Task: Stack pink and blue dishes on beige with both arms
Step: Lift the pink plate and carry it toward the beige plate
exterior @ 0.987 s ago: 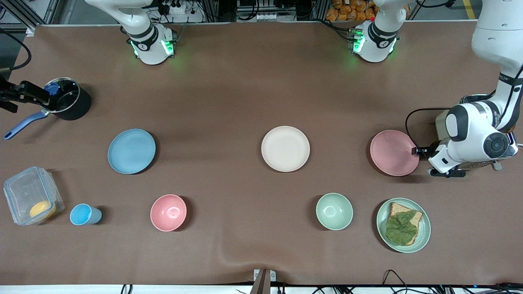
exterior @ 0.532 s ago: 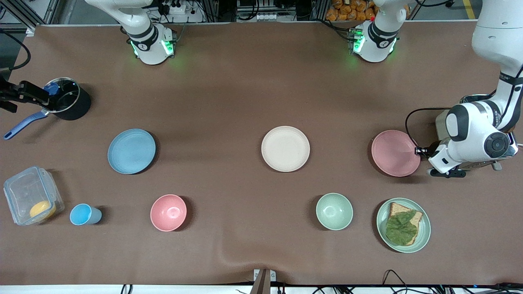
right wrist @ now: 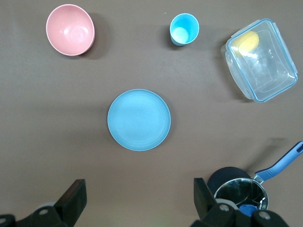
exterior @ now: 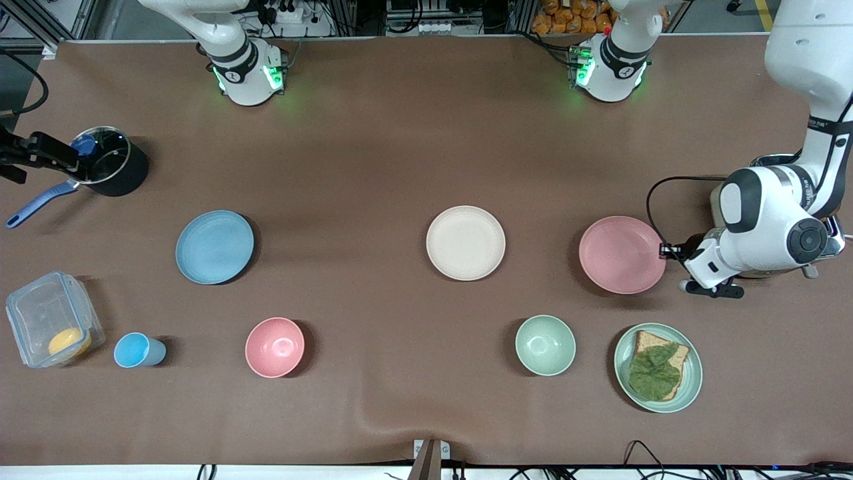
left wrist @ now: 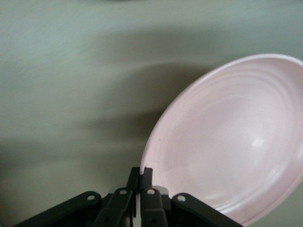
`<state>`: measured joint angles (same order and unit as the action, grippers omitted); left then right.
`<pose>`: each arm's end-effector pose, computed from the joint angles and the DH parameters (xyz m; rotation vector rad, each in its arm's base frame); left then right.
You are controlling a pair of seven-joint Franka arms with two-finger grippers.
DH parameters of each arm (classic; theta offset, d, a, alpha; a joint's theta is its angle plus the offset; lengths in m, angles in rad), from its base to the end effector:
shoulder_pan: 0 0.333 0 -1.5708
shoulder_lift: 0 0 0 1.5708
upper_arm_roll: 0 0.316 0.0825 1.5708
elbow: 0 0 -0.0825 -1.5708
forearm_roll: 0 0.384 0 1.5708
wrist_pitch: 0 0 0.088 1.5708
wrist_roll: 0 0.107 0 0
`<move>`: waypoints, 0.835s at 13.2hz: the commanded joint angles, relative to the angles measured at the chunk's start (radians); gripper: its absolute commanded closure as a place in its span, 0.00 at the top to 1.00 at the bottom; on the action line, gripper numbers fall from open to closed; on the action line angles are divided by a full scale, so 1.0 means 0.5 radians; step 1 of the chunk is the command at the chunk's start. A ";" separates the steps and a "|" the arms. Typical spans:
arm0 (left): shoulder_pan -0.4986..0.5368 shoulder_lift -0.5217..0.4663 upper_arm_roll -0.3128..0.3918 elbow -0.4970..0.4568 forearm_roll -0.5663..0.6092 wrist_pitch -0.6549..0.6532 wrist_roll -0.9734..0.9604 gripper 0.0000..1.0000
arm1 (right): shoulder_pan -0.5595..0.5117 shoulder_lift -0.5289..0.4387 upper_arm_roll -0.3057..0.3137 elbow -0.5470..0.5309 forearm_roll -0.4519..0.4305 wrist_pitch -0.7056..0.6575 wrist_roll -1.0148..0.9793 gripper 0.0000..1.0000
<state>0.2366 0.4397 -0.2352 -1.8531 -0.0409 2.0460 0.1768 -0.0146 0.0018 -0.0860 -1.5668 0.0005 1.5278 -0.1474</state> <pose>0.6118 0.0060 0.2738 2.9600 -0.2112 -0.3324 0.5477 -0.0552 0.6217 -3.1347 -0.0734 0.0634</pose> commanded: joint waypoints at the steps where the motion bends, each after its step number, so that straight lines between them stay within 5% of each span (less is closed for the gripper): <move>1: -0.013 -0.008 -0.173 0.193 -0.099 -0.186 -0.046 0.00 | -0.026 0.018 0.016 0.056 0.014 -0.028 0.016 1.00; 4: -0.098 0.029 -0.415 0.206 -0.121 -0.174 -0.328 0.00 | -0.023 0.015 0.016 0.081 0.036 -0.031 0.025 1.00; 11: -0.590 0.329 -0.432 0.374 -0.167 0.012 -0.676 0.00 | -0.007 0.186 0.025 0.063 0.066 0.000 -0.006 1.00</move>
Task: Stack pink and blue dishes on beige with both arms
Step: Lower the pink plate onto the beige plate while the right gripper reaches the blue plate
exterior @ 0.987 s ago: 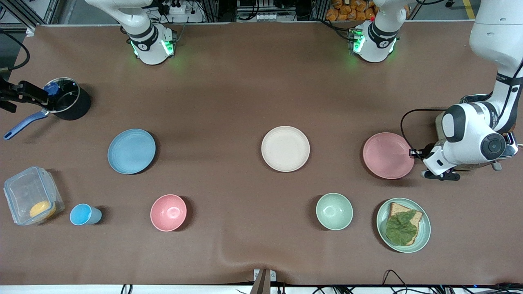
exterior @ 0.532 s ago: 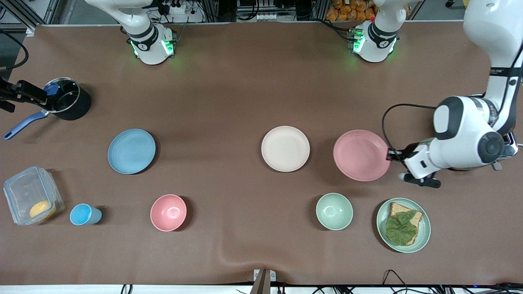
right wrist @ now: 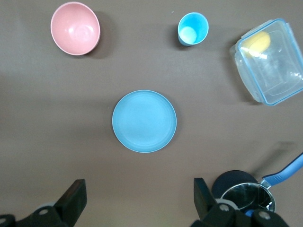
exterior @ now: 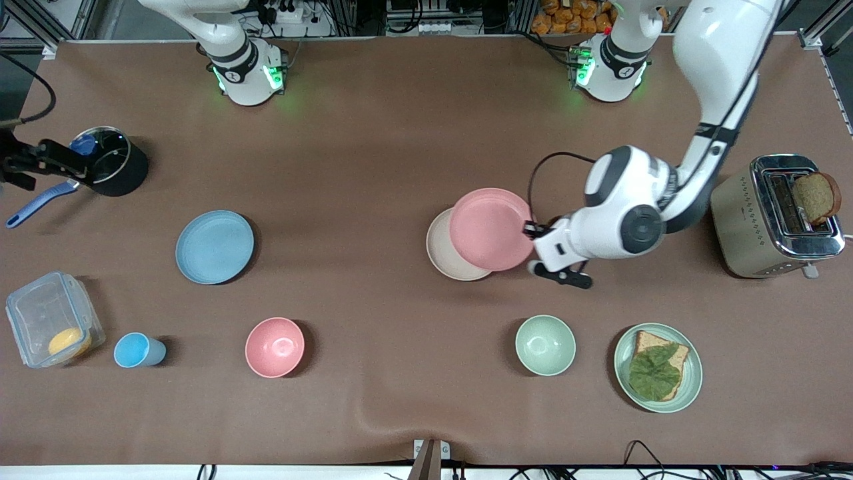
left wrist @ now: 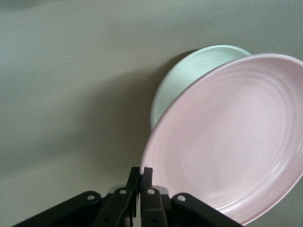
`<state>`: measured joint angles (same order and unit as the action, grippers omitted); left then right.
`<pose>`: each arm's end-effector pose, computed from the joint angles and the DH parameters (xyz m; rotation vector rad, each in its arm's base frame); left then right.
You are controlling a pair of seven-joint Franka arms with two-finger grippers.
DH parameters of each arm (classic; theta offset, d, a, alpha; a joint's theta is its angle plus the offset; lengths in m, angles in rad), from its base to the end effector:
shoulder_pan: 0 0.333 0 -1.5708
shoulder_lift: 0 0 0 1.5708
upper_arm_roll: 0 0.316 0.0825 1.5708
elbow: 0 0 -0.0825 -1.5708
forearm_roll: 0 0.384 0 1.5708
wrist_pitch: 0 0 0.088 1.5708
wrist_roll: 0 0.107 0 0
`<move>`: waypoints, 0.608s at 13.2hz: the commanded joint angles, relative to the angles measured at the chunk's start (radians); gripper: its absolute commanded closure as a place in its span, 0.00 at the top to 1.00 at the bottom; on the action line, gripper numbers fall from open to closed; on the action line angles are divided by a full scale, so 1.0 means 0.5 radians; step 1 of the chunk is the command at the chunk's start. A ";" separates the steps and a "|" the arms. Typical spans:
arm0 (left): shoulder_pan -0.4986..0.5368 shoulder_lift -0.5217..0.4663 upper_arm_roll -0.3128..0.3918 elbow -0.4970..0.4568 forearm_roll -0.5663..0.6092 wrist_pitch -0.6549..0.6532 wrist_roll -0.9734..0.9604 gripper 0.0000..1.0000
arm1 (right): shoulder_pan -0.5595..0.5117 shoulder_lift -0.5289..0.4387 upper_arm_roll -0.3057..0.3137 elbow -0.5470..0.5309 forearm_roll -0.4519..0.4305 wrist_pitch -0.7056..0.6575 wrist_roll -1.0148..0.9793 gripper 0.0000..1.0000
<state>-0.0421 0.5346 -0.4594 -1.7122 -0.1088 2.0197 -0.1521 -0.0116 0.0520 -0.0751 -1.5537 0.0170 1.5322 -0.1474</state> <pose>0.5781 -0.2921 0.2958 2.8400 -0.3667 -0.3942 0.5635 -0.0460 0.6003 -3.1166 -0.0946 0.1112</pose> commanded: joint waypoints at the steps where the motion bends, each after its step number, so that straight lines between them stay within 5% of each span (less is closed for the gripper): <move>1: -0.032 0.188 0.020 0.096 -0.025 0.120 -0.015 0.00 | -0.001 0.117 0.000 0.030 0.015 -0.003 -0.009 1.00; 8: -0.103 0.364 0.026 0.178 0.113 0.204 -0.055 0.00 | -0.127 0.460 -0.003 -0.205 0.034 0.270 -0.006 1.00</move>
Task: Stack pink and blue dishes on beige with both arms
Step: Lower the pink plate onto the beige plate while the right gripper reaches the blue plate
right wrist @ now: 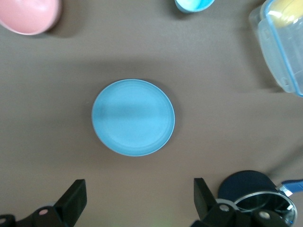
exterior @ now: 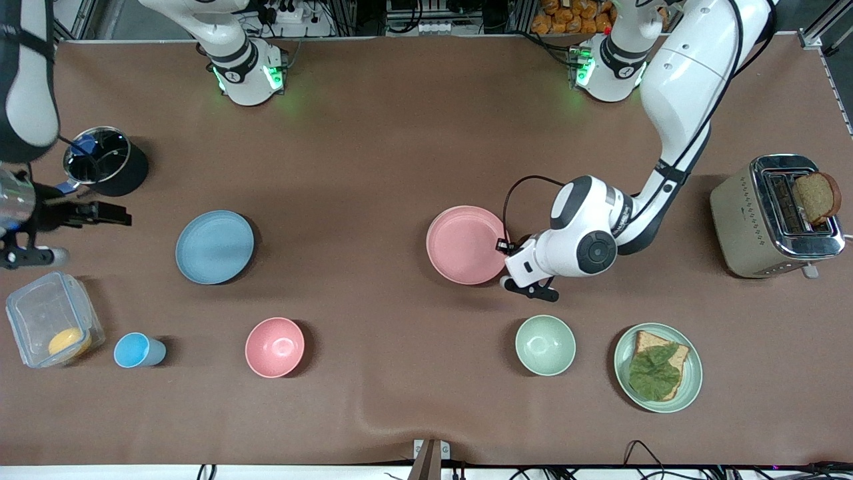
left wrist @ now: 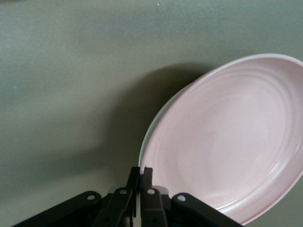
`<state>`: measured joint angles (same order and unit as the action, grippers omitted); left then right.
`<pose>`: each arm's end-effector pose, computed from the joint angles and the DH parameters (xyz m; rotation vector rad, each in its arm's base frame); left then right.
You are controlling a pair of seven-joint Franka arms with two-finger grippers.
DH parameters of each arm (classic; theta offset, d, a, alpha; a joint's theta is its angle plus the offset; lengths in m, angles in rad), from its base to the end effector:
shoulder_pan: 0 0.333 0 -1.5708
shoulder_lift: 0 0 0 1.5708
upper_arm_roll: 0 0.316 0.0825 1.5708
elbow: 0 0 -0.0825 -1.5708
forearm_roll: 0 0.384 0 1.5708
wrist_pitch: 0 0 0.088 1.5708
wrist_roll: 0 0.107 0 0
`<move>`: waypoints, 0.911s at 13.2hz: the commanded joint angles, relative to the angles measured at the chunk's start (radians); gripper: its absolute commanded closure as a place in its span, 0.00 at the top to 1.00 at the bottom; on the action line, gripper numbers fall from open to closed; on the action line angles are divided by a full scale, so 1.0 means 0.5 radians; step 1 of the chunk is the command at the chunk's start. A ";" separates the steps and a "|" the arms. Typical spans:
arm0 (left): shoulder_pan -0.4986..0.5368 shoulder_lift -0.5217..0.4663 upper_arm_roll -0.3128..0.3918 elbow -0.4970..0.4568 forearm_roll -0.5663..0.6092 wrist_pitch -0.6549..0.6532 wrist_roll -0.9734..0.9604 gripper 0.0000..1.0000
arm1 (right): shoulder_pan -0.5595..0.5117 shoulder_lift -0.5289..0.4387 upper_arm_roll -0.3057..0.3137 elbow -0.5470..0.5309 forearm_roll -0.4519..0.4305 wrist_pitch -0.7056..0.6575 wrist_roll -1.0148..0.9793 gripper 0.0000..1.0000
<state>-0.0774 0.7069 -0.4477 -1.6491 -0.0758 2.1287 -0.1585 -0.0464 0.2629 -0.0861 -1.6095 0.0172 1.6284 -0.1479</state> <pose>0.5915 -0.3091 0.2219 2.8159 -0.3517 -0.3936 0.6078 -0.0746 0.4568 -3.0906 -0.0194 0.3749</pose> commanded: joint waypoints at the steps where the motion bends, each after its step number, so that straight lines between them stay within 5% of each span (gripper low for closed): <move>1: -0.042 0.031 0.003 0.052 0.047 -0.014 -0.042 0.00 | -0.057 0.096 0.019 -0.116 0.033 0.124 -0.005 1.00; 7: -0.048 0.056 0.021 0.022 0.078 0.013 -0.051 0.00 | -0.223 0.504 0.025 -0.146 0.183 0.274 -0.035 0.97; 12: -0.057 0.074 0.024 0.006 0.075 0.013 -0.051 0.00 | -0.226 0.766 0.025 -0.146 0.334 0.372 -0.045 0.71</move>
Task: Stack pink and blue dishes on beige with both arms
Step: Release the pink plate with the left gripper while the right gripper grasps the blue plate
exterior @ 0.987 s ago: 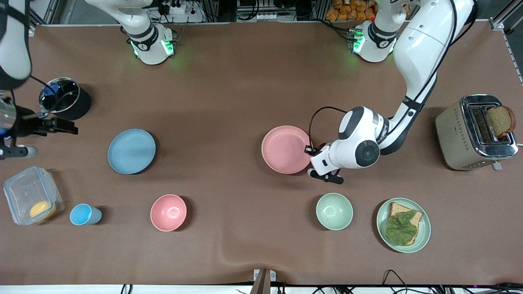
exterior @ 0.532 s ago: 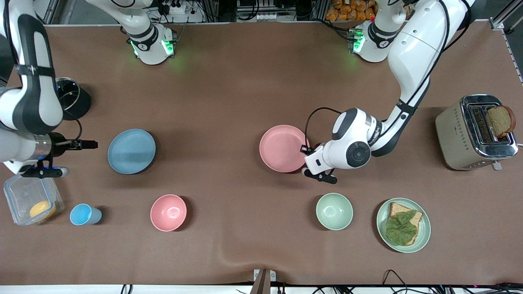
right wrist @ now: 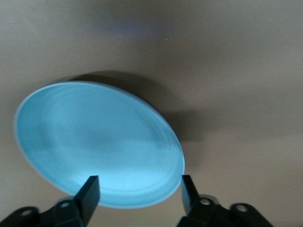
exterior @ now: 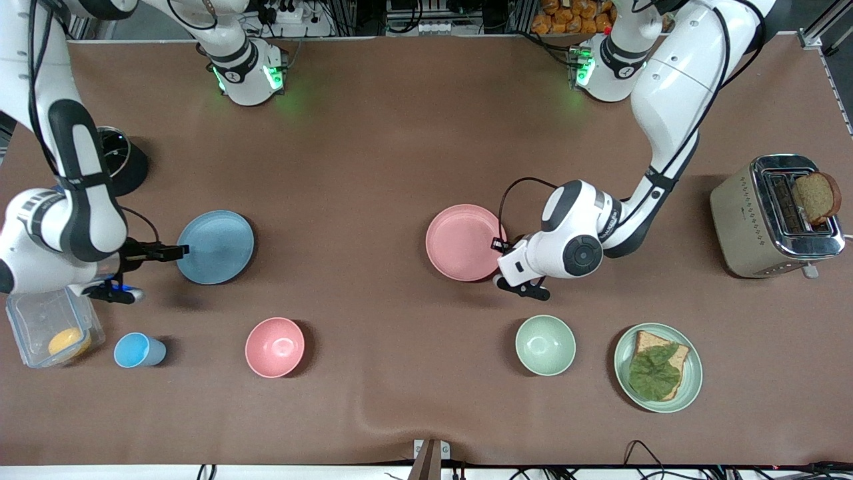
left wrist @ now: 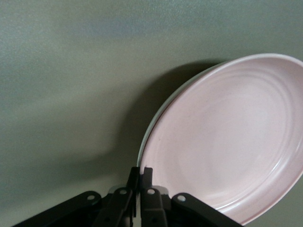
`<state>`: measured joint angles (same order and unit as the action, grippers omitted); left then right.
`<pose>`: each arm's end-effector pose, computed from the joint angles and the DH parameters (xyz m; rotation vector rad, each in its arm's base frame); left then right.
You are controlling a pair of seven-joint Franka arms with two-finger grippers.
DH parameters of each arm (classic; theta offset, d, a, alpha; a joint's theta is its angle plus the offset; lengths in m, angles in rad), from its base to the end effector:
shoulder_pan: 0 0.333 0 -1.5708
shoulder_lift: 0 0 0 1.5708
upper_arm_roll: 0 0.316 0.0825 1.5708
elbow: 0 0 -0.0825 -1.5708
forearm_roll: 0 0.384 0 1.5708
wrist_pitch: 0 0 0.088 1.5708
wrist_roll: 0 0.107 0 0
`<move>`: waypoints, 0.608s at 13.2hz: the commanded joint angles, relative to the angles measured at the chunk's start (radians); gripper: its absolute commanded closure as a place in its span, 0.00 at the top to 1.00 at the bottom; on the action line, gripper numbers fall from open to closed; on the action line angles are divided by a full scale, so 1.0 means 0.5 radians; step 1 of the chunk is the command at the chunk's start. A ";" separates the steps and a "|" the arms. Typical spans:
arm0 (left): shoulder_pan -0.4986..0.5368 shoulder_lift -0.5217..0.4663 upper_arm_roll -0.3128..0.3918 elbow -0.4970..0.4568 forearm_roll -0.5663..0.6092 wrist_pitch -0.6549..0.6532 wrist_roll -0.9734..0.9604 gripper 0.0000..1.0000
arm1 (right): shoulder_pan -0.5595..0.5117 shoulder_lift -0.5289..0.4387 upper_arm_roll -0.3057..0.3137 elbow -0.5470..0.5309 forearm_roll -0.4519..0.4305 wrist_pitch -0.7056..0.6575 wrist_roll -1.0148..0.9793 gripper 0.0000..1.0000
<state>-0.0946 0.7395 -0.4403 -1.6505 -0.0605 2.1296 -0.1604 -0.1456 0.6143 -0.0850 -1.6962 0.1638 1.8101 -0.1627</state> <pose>0.5838 -0.3144 0.1999 2.8236 -0.3730 -0.4387 0.6031 -0.1240 0.2110 -2.8655 0.2069 0.6867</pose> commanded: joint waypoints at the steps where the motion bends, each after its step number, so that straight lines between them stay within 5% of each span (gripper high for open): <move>1: -0.022 0.009 0.009 0.009 0.044 0.011 -0.047 0.00 | -0.028 0.081 0.020 0.027 0.041 0.012 -0.030 0.68; 6: -0.044 0.024 0.009 0.015 0.044 0.011 -0.090 0.00 | -0.092 0.115 0.017 0.030 0.019 0.113 -0.181 0.69; 8: -0.053 0.040 0.015 0.024 0.044 0.011 -0.139 0.44 | -0.114 0.140 0.017 0.027 0.016 0.117 -0.184 0.69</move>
<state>-0.1041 0.7442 -0.4394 -1.6508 -0.0605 2.1295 -0.1841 -0.1795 0.6640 -0.0894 -1.6953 0.1676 1.8678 -0.2370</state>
